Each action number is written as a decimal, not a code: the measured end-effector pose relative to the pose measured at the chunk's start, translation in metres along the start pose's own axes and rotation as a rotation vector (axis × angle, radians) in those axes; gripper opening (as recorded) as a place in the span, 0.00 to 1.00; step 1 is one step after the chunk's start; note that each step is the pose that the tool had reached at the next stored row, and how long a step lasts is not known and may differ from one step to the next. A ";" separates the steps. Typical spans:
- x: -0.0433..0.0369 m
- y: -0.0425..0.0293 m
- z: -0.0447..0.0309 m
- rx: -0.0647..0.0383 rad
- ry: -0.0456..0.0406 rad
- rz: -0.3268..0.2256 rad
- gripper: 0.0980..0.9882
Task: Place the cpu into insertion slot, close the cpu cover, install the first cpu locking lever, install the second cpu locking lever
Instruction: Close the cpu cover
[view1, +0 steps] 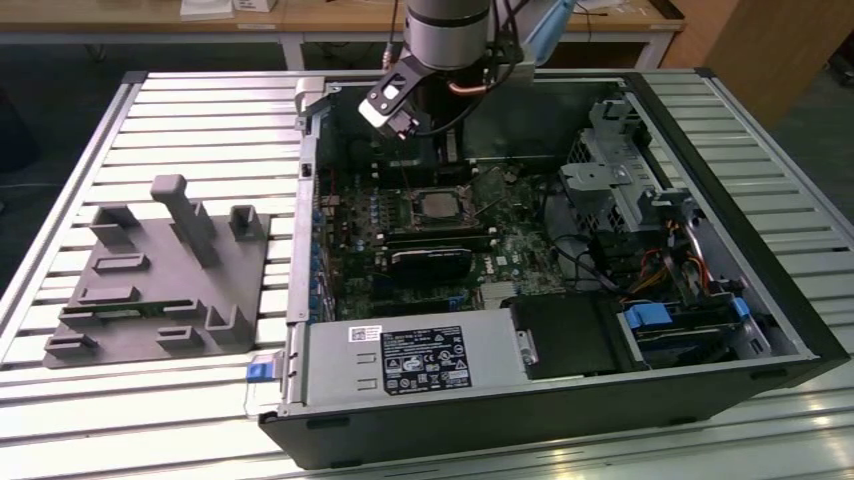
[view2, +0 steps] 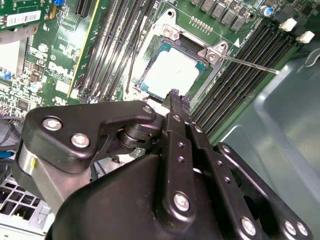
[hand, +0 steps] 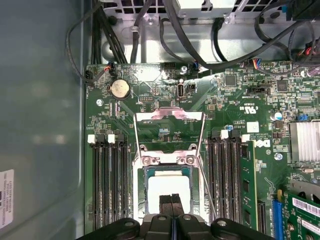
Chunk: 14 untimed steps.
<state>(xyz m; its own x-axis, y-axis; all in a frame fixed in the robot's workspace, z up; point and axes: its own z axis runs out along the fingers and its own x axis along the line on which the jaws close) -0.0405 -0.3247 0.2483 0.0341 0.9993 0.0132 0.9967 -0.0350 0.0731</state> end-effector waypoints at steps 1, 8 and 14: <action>0.0000 0.0001 -0.0009 0.000 0.0000 0.000 0.01; 0.0001 0.0004 -0.0055 0.000 0.0002 0.000 0.01; 0.0001 0.0008 -0.0058 0.000 0.0001 0.000 0.01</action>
<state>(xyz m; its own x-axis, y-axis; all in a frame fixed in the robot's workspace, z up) -0.0402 -0.3248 0.2542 0.0339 0.9993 0.0133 0.9967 -0.0348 0.0731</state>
